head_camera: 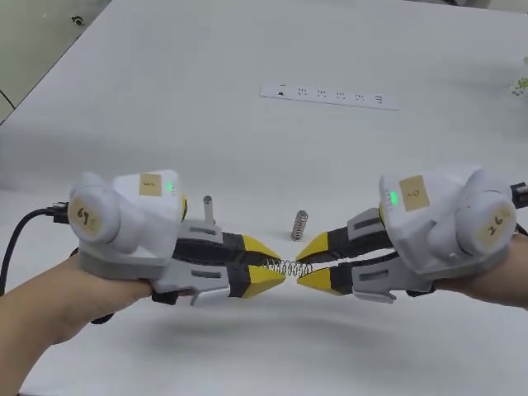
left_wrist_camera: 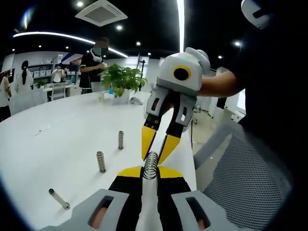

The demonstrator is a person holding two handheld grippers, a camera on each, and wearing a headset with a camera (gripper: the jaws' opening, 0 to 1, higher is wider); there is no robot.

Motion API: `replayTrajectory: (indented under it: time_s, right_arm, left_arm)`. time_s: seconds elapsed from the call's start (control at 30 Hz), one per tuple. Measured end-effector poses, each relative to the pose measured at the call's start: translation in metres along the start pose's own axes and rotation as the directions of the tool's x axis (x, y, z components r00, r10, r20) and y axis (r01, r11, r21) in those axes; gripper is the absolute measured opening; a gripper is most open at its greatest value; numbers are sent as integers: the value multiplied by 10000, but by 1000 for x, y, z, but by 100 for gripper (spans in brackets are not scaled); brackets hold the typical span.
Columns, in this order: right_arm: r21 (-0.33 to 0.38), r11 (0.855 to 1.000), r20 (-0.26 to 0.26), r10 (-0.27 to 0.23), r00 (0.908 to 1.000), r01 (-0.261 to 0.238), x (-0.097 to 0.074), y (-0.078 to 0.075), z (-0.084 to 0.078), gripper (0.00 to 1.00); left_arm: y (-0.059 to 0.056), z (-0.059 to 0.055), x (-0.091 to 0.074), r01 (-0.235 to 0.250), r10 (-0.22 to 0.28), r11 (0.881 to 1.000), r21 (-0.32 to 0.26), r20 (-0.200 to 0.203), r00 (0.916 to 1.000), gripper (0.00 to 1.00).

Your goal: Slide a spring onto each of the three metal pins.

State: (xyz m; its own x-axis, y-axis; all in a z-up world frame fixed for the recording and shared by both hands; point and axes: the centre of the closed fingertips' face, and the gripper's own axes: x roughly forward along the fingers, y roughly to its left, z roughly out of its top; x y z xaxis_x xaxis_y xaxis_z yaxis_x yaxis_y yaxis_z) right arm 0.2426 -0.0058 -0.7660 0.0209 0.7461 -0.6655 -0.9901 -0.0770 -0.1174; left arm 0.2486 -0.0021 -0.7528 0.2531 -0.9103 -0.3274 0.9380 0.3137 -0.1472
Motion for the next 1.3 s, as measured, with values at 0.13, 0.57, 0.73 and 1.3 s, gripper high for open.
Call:
replayTrajectory:
  time_s: [0.13,0.57,0.73,1.3]
  right_arm:
    - [155,9999,23,-35,10000,35,-2,1,-2,11]
    - [435,9990,309,-125,9994,111,-4,0,-4,8]
    - [442,9990,432,18,9991,-37,-11,0,5,8]
    - [-101,9990,1204,437,9918,-428,-7,7,48,8]
  left_arm:
    - [-2,1,1,64,-64,10000,24,11,10000,2]
    - [-3,3,0,171,-170,9998,-55,52,9998,2]
    - [-4,0,0,235,-235,9995,-190,2,9997,2]
    - [-4,-14,4,82,-68,9997,209,-651,9979,2]
